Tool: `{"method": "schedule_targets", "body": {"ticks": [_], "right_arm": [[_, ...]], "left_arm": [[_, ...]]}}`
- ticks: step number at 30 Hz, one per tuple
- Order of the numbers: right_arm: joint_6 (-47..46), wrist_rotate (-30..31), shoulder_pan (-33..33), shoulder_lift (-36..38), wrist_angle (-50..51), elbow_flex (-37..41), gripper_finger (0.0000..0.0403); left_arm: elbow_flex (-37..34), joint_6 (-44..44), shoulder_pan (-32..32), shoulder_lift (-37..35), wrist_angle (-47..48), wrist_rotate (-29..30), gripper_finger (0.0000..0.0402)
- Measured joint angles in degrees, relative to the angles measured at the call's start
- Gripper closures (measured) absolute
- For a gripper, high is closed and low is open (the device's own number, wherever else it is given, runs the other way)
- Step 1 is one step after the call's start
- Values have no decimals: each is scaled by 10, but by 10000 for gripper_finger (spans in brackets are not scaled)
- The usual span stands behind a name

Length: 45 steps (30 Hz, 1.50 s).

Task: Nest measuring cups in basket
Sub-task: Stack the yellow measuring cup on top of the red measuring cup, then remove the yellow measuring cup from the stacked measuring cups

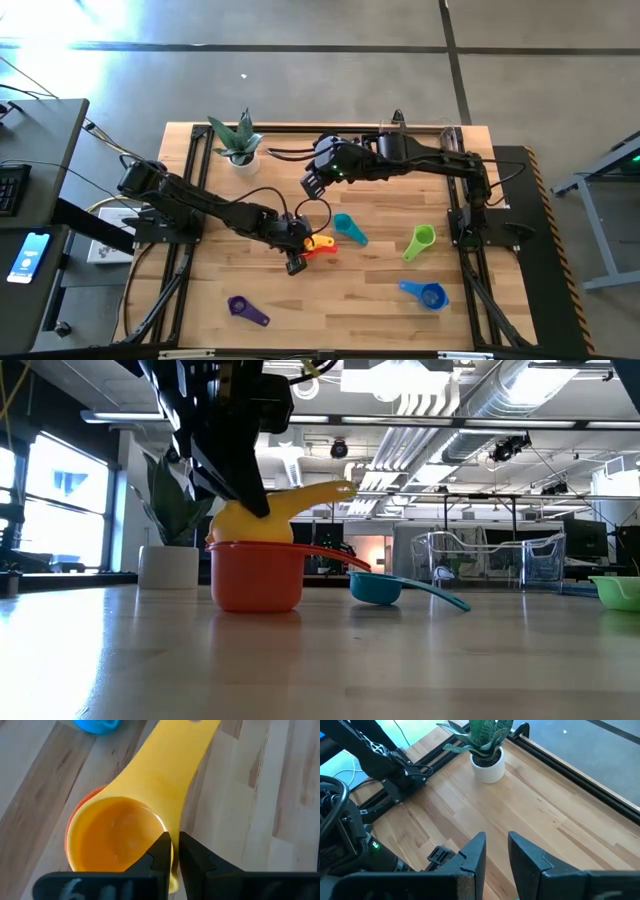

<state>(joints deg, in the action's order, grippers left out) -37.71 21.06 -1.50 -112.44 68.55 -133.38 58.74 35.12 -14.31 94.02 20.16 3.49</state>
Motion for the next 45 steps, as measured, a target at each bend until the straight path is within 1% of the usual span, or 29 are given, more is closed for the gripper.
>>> {"method": "schedule_targets", "body": {"ticks": [8,13,17,23,26,31,36,38,40,41,45], "right_arm": [[1,0,0,0,0,0,330],[2,-2,0,0,1,0,330],[3,-6,0,0,18,0,330],[6,-29,0,0,82,0,330],[7,-39,-1,0,120,0,330],[19,-67,-2,1,216,0,330],[54,-98,-8,7,212,1,330],[64,-99,-17,9,215,1,330],[82,-95,-28,12,214,3,330],[90,-91,-33,15,216,3,330],[101,-55,-50,25,215,2,330]], "left_arm": [[0,-3,1,0,0,0,351],[0,-2,1,-1,1,-16,336],[0,-4,6,-20,2,-30,331],[0,-13,17,-77,8,-45,330],[0,-20,21,-111,33,-44,330],[0,-28,30,-171,54,-33,330],[1,-46,46,-225,61,-23,330],[-1,-53,53,-247,84,-13,330],[0,-52,60,-264,85,3,330],[0,-52,63,-275,102,12,330],[0,-52,73,-308,122,40,330]]}}
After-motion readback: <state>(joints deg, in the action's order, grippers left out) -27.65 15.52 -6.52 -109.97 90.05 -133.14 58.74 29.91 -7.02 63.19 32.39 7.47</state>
